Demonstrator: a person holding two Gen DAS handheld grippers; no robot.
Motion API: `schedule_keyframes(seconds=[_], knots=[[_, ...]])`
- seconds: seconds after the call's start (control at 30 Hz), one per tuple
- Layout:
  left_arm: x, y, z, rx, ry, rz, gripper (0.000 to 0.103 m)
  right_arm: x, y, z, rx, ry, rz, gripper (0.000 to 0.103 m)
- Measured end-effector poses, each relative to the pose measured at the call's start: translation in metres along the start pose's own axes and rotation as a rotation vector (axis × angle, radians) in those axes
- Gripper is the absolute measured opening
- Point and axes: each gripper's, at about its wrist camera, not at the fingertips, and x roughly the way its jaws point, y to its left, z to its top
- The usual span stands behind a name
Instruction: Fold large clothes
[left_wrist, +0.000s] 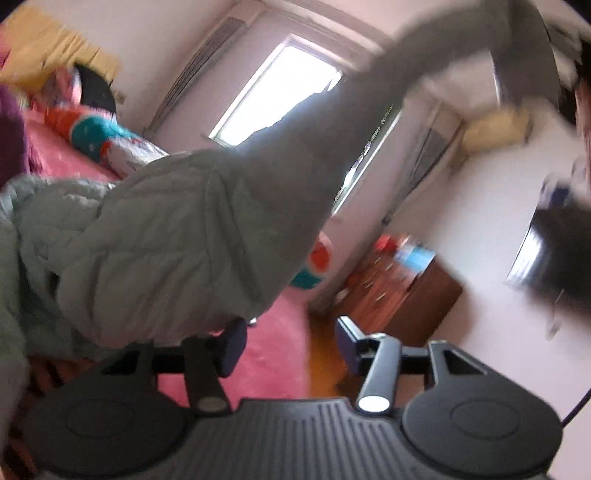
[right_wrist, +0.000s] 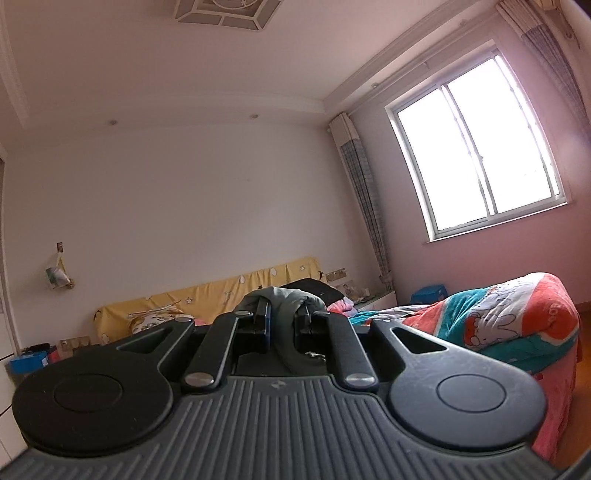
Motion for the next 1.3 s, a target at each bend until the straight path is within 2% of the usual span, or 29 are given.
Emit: schedule_keyframes(seconds=[0.03,0.07,0.13,0.2,0.27,0.33,0.37,0.43,0.47,0.57,0.67,0.73,0.77,0.8,0.83,0.87,0.9,0.93,1.0,1.1,1.17,1.23,1.3], knots=[[-0.001,0.002,0.001,-0.031,-0.005,-0.026,0.067,-0.001,-0.003,-0.003,0.005,0.001,0.004,0.012],[-0.002,0.000,0.002,-0.063,-0.003,-0.053,0.076,-0.002,-0.002,-0.002,0.009,0.002,0.008,0.012],[-0.002,-0.003,0.001,-0.137,0.001,-0.111,0.083,-0.005,-0.001,-0.004,0.013,0.005,0.016,0.012],[-0.004,-0.003,-0.004,-0.224,-0.004,-0.150,0.099,-0.007,-0.002,-0.008,0.014,0.011,0.025,0.012],[-0.003,-0.004,-0.011,-0.254,-0.010,-0.105,0.102,-0.007,-0.004,-0.010,0.016,0.018,0.023,0.013],[-0.004,-0.009,-0.011,-0.235,-0.007,-0.070,0.102,-0.006,-0.006,-0.011,0.024,0.024,0.023,0.013],[-0.005,-0.016,-0.010,-0.177,-0.021,-0.028,0.102,-0.006,-0.008,-0.012,0.026,0.025,0.023,0.013],[-0.008,-0.042,-0.008,0.073,-0.064,0.121,0.102,-0.006,-0.011,-0.013,0.033,0.024,0.019,0.013],[-0.008,-0.054,-0.007,0.184,-0.069,0.168,0.102,-0.005,-0.013,-0.014,0.041,0.025,0.021,0.013],[-0.001,-0.082,-0.006,0.414,-0.072,0.263,0.102,-0.006,-0.016,-0.015,0.056,0.027,0.024,0.013],[0.016,-0.097,-0.003,0.558,-0.054,0.313,0.102,-0.007,-0.015,-0.017,0.079,0.032,0.037,0.014],[0.030,-0.094,0.003,0.578,-0.035,0.352,0.098,-0.006,-0.014,-0.017,0.091,0.039,0.049,0.015],[0.035,-0.093,0.003,0.599,-0.019,0.371,0.092,-0.005,-0.013,-0.017,0.093,0.043,0.054,0.015],[0.040,-0.090,0.002,0.618,-0.005,0.391,0.080,-0.003,-0.010,-0.016,0.093,0.045,0.058,0.016],[0.048,-0.087,-0.001,0.630,0.013,0.407,0.072,-0.003,-0.009,-0.016,0.097,0.047,0.061,0.016],[0.052,-0.081,-0.002,0.626,0.034,0.417,0.052,-0.003,-0.008,-0.016,0.101,0.051,0.067,0.017],[0.057,-0.071,0.003,0.606,0.049,0.429,0.028,-0.003,-0.007,-0.015,0.104,0.053,0.070,0.017],[0.057,-0.062,0.008,0.577,0.060,0.439,0.021,-0.001,-0.008,-0.015,0.103,0.057,0.071,0.018],[0.045,-0.052,0.018,0.547,0.065,0.440,0.008,-0.003,-0.008,-0.017,0.090,0.068,0.065,0.019],[0.018,-0.058,0.028,0.586,0.076,0.400,0.003,-0.002,-0.012,-0.020,0.081,0.092,0.037,0.025],[-0.003,-0.061,0.039,0.577,0.103,0.352,0.003,0.000,-0.016,-0.021,0.077,0.108,0.012,0.042],[-0.031,-0.066,0.044,0.614,0.142,0.313,0.003,0.005,-0.019,-0.024,0.066,0.124,-0.036,0.089],[-0.057,-0.070,0.047,0.619,0.187,0.282,0.003,0.013,-0.022,-0.029,0.046,0.149,-0.081,0.100]])
